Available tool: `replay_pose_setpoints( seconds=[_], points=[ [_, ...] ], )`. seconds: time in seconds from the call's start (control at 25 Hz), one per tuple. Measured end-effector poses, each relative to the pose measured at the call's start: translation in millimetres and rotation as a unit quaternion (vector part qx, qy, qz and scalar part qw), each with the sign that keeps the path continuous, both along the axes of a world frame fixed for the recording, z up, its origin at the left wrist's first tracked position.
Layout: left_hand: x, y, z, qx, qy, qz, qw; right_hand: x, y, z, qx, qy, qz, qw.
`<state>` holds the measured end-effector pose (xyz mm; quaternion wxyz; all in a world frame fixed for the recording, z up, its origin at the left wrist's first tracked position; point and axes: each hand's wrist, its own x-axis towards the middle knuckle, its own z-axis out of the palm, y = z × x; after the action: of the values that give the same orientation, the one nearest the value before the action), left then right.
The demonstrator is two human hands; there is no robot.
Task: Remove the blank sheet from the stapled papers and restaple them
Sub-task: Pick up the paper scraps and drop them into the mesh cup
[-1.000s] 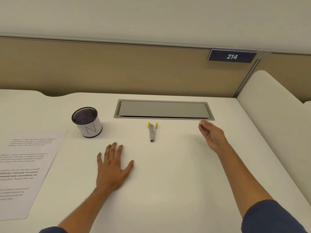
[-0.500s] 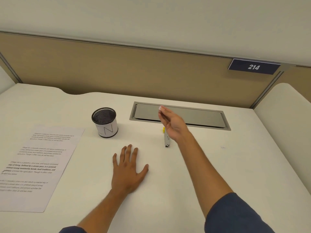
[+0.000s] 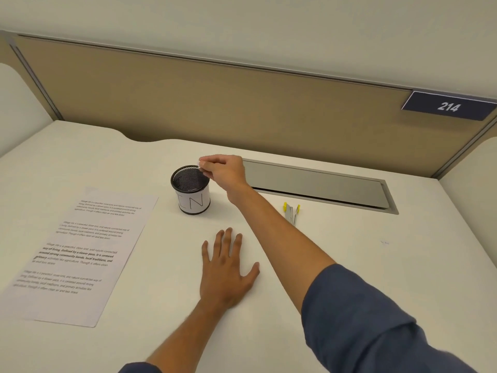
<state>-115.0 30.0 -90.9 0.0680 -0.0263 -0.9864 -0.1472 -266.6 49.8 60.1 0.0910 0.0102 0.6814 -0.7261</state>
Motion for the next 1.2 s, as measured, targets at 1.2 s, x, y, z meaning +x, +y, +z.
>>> replay_pose_setpoints(
  seconds=[1.2],
  points=[
    [0.4,-2.2,9.5,0.01,-0.065,-0.011,0.998,-0.4,-28.1,-18.1,0.43,0.298,0.115,0.844]
  ],
)
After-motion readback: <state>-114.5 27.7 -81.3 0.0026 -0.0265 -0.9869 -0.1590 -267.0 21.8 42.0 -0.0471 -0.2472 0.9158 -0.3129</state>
